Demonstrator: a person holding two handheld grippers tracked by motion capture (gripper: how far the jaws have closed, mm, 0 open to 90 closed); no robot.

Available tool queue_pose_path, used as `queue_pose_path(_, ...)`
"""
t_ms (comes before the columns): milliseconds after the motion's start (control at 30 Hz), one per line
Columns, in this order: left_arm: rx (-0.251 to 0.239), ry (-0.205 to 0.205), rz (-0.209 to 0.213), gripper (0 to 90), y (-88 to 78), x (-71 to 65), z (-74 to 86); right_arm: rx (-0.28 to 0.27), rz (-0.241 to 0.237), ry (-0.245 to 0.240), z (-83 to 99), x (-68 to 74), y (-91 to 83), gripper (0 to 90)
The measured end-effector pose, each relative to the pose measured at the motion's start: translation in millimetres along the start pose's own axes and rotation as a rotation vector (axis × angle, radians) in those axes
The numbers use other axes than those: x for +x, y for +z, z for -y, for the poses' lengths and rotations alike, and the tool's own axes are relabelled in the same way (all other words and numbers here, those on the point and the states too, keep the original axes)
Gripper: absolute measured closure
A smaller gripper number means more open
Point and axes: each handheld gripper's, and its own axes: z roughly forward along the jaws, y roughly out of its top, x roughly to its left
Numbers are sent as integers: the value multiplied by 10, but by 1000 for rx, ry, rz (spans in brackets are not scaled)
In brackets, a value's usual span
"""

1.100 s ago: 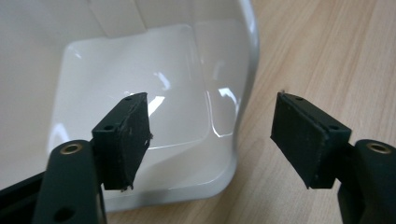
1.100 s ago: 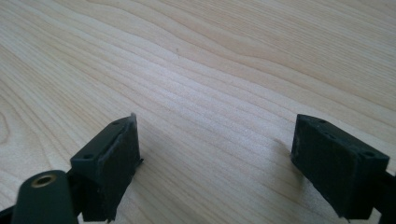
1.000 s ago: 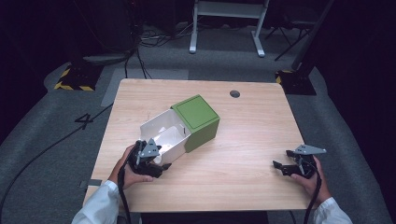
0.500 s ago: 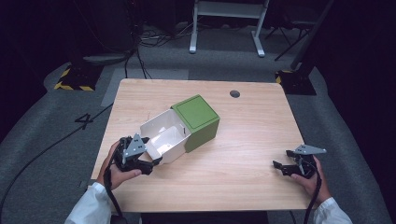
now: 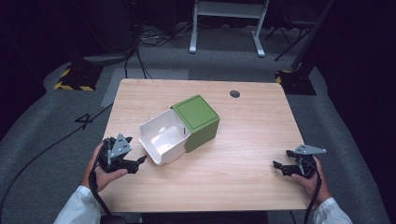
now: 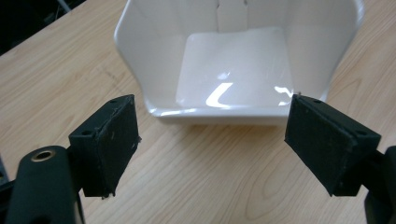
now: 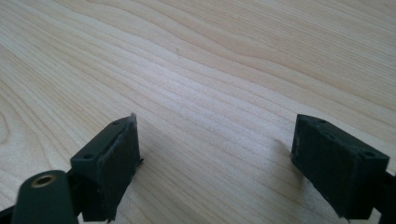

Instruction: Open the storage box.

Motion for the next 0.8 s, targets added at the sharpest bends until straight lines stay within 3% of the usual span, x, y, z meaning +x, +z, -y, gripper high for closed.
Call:
queue_pose_path(133,54,11,-31,175,9,40,136,1,0,-1,0,0,0,154)
queue_pose_path(433,122,-46,-62,177,52,131,453,0,0,-1,0,0,0,154)
queue_pose_path(800,176,-116,-48,176,137,212,728,0,1,0,0,1,0,154)
